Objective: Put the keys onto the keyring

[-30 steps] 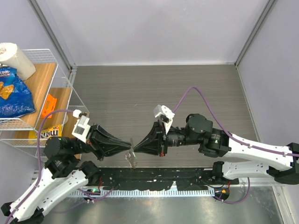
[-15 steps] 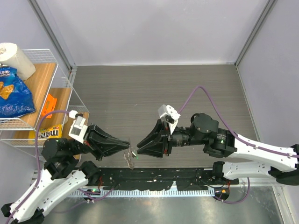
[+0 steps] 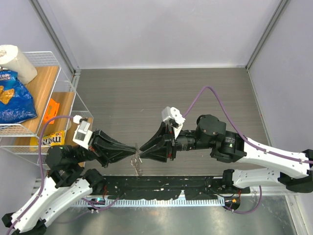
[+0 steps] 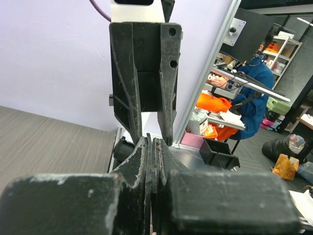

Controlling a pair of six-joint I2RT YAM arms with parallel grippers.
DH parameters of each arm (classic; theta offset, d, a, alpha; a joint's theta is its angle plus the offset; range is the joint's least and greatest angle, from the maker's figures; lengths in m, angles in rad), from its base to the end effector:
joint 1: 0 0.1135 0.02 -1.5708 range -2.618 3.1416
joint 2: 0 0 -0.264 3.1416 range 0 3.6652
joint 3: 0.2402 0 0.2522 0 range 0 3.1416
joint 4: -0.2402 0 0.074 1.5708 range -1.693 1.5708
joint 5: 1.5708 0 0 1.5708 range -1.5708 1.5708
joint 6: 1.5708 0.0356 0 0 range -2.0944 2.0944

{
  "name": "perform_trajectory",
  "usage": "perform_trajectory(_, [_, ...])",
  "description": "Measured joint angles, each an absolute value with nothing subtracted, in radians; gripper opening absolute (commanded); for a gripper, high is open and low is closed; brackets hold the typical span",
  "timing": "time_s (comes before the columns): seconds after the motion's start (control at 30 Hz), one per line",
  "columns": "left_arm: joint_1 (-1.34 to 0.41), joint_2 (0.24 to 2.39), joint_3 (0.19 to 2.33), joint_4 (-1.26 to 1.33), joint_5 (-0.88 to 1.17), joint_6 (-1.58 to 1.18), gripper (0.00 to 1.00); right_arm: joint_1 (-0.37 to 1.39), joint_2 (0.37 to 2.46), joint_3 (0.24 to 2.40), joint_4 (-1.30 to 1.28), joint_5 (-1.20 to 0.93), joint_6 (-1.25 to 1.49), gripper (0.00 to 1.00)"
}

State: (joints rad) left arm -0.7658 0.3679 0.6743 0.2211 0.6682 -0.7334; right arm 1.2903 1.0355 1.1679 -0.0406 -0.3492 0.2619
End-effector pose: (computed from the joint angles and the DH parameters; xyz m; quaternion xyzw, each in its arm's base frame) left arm 0.0404 -0.0694 0.3909 0.2919 0.4661 -0.6777 0.4882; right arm 0.0512 0.2217 0.4422 -0.4382 0.5147 0.5932 0.4372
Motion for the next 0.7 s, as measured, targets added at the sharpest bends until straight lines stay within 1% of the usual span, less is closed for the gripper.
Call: perform_trajectory(0.7, [-0.766,0.371,0.663,0.284,0.662,-0.753,0.0,1.29,1.068,1.168,-0.033,-0.37,0.261,0.26])
